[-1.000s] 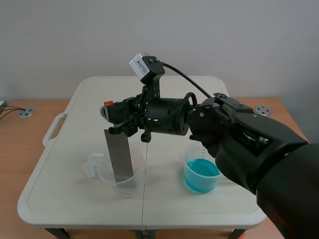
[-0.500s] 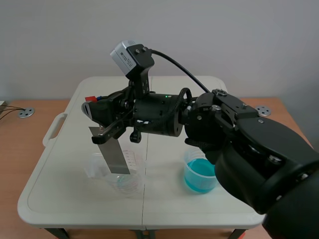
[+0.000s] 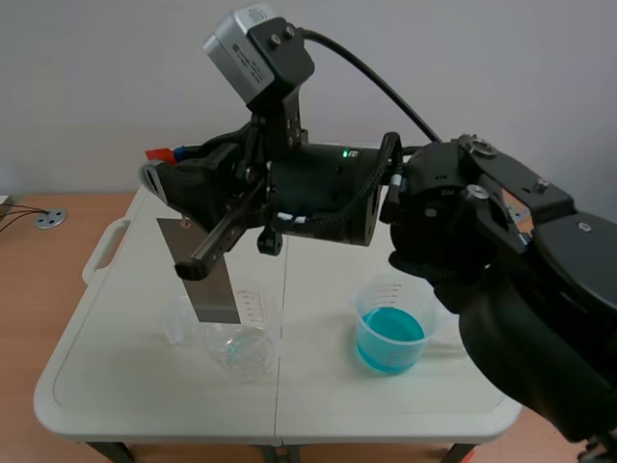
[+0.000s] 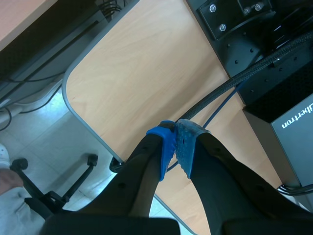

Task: Hold the metal plate by the orange handle, dip it into the blue solution, take it out and point at it, then put the plate back in the beaker on the left.
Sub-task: 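Point at the plate with the left hand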

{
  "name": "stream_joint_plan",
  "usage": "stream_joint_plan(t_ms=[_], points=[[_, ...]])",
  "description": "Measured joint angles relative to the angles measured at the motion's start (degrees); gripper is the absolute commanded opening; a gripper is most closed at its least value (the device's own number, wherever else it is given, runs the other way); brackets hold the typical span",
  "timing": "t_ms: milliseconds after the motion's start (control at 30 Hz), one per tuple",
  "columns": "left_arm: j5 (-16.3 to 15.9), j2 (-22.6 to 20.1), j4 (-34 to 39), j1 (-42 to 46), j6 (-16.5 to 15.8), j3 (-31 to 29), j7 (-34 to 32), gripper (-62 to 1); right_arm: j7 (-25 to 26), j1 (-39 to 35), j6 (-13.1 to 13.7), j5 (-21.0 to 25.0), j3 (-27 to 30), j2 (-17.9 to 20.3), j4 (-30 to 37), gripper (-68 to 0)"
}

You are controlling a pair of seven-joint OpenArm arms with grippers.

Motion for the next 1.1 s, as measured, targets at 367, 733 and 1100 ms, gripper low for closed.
stream_joint_plan(t_ms=[367, 733, 1100], points=[[0.00, 0.00, 0.00, 0.00, 0.00, 0.00, 0.02, -57.9, 0.02, -2.71, 0.17, 0.02, 3.08, 3.30, 10.71, -66.4], [0.00, 0.00, 0.00, 0.00, 0.00, 0.00, 0.02, -57.9, 0.02, -6.93, 0.22, 0.37, 9.18, 7.04, 19.04, -66.4], [-2.73, 0.02, 0.04, -3.17, -0.02, -0.52, -1.22, -57.9, 0.72, -11.58, 0.20, 5.29, 19.08, 12.92, 20.98, -66.4]])
